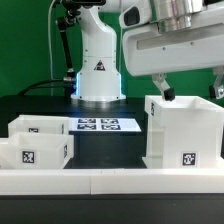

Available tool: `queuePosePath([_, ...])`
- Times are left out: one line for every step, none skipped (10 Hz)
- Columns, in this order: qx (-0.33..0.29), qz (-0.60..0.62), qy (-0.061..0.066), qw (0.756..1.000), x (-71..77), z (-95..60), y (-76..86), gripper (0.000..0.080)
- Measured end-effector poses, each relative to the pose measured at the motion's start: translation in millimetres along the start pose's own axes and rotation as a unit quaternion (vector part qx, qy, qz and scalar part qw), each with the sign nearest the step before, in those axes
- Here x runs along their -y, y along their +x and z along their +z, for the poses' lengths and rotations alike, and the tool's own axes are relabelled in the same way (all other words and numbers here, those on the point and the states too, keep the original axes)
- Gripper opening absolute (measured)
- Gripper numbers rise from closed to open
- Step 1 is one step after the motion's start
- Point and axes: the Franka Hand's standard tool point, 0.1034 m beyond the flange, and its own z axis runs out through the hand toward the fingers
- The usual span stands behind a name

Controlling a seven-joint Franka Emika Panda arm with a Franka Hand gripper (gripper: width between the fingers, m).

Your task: Assemble drawer

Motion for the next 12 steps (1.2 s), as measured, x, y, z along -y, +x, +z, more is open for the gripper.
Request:
queuePosePath([-0.002,-0.051,0.002,0.999,-1.7,-5.0,2.7,0.0649])
queuePosePath([-0.007,-0.086,0.004,0.996,-3.6,-6.1,5.7,0.0649])
queuePosePath([-0.007,-0.113,0.003,0.994,-3.7,-5.3,5.3,0.0649])
queuePosePath([-0.007,-0.148,0.003,0.989,-3.9,-5.3,5.5,0.0649])
queuePosePath([-0.002,-0.166,-0.003,0.986,-8.2,-6.3,5.8,0.0649])
queuePosePath([0.01,-0.201,-0.017,0.979,-23.2,-10.8,10.8,0.0649])
queuePosePath([0.006,-0.205,-0.025,0.978,-35.8,-14.9,19.0,0.0649])
queuePosePath([0.003,-0.209,-0.03,0.977,-52.9,-16.6,24.9,0.0649])
queuePosePath([-0.002,-0.216,-0.035,0.976,-72.0,-18.1,33.8,0.0649])
queuePosePath([-0.006,-0.234,-0.036,0.971,-90.3,-18.5,45.2,0.0649])
queuePosePath([-0.006,-0.232,-0.034,0.972,-102.1,-18.9,53.4,0.0649])
queuePosePath([-0.005,-0.229,-0.035,0.973,-97.9,-17.9,49.9,0.0649])
